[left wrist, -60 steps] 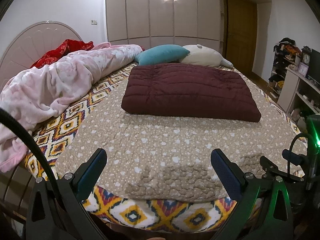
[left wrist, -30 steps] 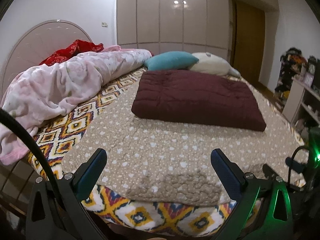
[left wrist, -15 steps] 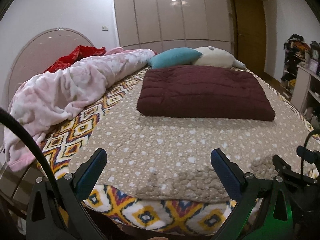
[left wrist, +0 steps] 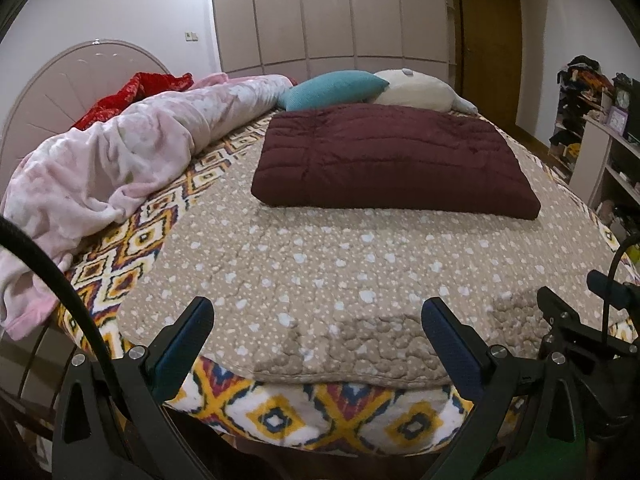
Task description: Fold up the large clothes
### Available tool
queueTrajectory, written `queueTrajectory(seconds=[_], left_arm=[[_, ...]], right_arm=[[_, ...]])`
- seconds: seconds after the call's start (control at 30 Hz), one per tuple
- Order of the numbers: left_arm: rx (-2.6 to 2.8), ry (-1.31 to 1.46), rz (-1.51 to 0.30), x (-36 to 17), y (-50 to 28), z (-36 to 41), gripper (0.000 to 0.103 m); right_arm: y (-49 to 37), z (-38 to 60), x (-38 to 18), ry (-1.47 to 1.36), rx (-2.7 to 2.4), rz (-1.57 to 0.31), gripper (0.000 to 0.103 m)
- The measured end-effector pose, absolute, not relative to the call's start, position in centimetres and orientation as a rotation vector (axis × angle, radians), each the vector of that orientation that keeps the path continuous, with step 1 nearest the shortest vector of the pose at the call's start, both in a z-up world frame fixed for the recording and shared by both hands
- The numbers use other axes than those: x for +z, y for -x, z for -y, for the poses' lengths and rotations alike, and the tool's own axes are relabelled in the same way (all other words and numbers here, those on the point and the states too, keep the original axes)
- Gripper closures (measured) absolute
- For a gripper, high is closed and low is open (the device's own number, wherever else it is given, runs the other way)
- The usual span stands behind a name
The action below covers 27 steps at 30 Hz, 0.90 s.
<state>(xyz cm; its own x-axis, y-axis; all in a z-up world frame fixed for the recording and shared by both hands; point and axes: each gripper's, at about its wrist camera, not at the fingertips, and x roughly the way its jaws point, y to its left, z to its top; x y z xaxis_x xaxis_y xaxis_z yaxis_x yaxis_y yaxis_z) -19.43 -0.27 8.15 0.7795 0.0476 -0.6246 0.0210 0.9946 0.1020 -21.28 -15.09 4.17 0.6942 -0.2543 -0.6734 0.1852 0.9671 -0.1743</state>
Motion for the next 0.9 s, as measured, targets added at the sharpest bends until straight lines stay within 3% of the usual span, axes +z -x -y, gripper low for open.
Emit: queueTrajectory(seconds=[0.9], left_arm=[[-0.027,-0.076,-0.751,6.8,18.8,0.1,0.000]], right_arm=[[21.2,14.9,3.8,0.106,-0.232,-0.763,0.039]])
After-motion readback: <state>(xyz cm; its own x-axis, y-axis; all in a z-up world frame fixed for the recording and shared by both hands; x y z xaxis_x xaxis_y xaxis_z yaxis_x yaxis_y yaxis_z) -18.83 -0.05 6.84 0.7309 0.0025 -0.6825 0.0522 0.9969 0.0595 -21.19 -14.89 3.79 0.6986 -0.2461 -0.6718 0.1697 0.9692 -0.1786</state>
